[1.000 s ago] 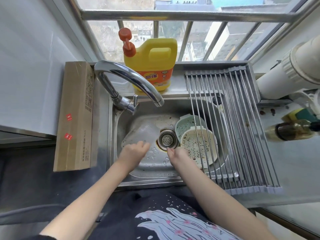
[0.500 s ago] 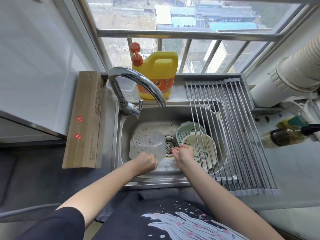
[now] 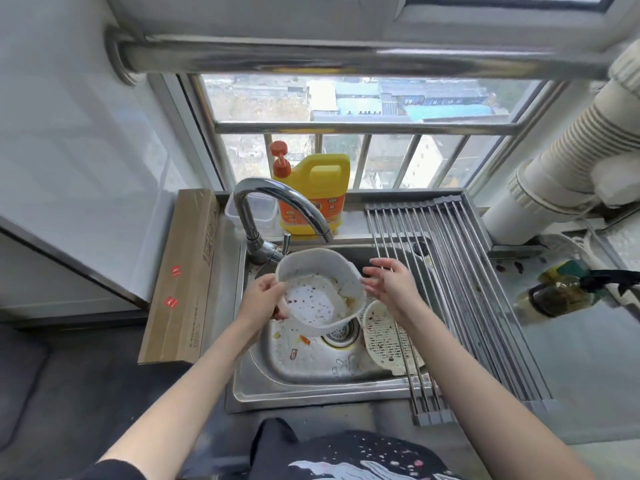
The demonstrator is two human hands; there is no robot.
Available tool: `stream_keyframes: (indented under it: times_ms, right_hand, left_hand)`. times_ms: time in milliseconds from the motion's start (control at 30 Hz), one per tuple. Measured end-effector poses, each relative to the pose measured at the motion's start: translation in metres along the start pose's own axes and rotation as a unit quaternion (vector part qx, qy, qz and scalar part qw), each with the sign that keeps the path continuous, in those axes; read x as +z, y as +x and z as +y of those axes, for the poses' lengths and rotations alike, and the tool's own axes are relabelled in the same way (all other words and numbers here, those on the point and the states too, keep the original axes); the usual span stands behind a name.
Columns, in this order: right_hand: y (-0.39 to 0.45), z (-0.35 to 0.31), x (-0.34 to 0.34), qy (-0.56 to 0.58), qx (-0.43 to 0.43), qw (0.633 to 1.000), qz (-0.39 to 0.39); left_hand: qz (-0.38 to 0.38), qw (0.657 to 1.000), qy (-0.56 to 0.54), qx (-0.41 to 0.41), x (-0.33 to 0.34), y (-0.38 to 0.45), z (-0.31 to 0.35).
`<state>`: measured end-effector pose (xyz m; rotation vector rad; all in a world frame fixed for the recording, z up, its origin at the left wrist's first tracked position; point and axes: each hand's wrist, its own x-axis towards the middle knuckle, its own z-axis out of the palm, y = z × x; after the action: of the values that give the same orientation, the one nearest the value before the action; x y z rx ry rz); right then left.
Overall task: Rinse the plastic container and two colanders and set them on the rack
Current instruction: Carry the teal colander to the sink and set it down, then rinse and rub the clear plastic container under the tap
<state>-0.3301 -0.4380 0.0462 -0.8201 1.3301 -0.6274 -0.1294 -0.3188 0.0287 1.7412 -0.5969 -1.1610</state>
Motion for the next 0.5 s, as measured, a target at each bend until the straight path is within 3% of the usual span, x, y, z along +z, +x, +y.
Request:
stream_keyframes:
  times_ms: [300, 500]
  right_hand:
    - [-0.005, -0.053, -0.001, -0.049, -0.110, 0.993, -0.006]
    - [-0.006, -0.069, 0.019, -0.150, -0.151, 0.976, -0.038]
  left_hand:
    - [-0.021, 0.995, -0.098, -0.003, -0.006, 0.004, 0.014]
    - [0.000, 0.993, -0.109, 0.040, -0.008, -0.002, 0.040]
